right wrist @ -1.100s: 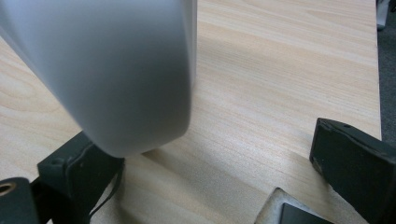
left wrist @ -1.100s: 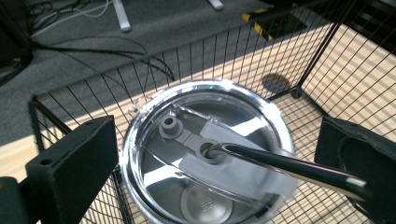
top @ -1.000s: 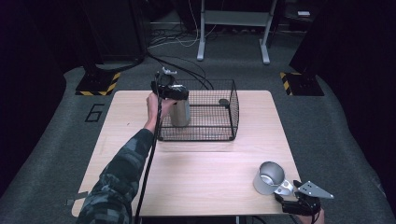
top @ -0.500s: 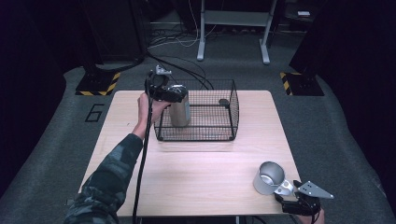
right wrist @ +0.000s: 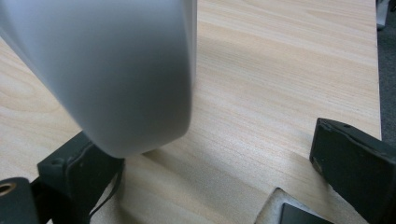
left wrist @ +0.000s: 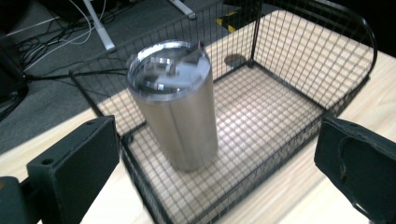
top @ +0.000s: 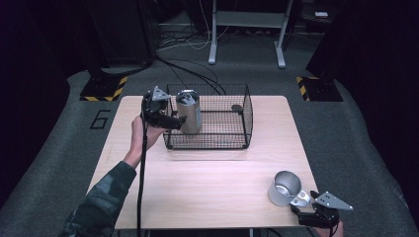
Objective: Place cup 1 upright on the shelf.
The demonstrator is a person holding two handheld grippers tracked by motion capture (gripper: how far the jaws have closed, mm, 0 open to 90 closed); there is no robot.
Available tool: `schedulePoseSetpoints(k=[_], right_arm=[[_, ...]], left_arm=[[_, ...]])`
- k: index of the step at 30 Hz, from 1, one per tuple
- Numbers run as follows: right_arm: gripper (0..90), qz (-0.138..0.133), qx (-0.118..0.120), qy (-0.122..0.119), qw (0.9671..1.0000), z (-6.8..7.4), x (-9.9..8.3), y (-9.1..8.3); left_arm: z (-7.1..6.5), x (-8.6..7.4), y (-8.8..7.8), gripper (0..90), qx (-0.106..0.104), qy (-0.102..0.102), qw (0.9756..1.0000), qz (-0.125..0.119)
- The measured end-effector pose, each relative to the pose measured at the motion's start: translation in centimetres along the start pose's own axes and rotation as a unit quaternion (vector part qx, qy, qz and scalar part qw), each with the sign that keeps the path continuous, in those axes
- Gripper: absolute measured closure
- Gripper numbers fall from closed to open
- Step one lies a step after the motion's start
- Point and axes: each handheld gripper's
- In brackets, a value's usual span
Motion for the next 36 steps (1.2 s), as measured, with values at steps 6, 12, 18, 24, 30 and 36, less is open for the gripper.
schedulePoseSetpoints(k=[6, 12, 18, 24, 30, 36], right_arm=[[2.6, 0.001, 0.0, 0.0, 1.0, 0.0, 0.0, 0.0], [2.6, 0.001, 0.0, 0.001, 1.0, 0.0, 0.0, 0.0], [2.6, 0.001, 0.0, 0.0, 1.0, 0.0, 0.0, 0.0], [2.6, 0.001, 0.0, 0.0, 1.0, 0.0, 0.0, 0.0], [2.6, 0.002, 0.0, 0.0, 1.0, 0.0, 0.0, 0.0], [2.6, 0.001, -0.001, 0.0, 1.0, 0.0, 0.0, 0.0]], left_arm=[[0.0, -3.3, -1.3, 0.1, 0.005, -0.006, 0.9999, 0.01], [0.1, -5.6, -2.1, 0.1, 0.008, -0.015, 0.9997, 0.017], [0.1, -8.3, -2.9, 0.2, 0.018, -0.022, 0.9992, 0.028], [-0.1, -11.2, -3.3, 0.2, 0.028, -0.028, 0.9984, 0.041], [0.0, -14.5, -3.4, 0.2, 0.033, -0.055, 0.9962, 0.06], [0.2, -17.8, -3.3, 0.2, 0.039, -0.082, 0.9923, 0.085]])
Point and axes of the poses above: each handheld gripper's, and its own axes: y roughly forward along the jaws, x roughly out of its top, z roughly to its left, and after that the axes turned 5 degrees about -z, right-handed
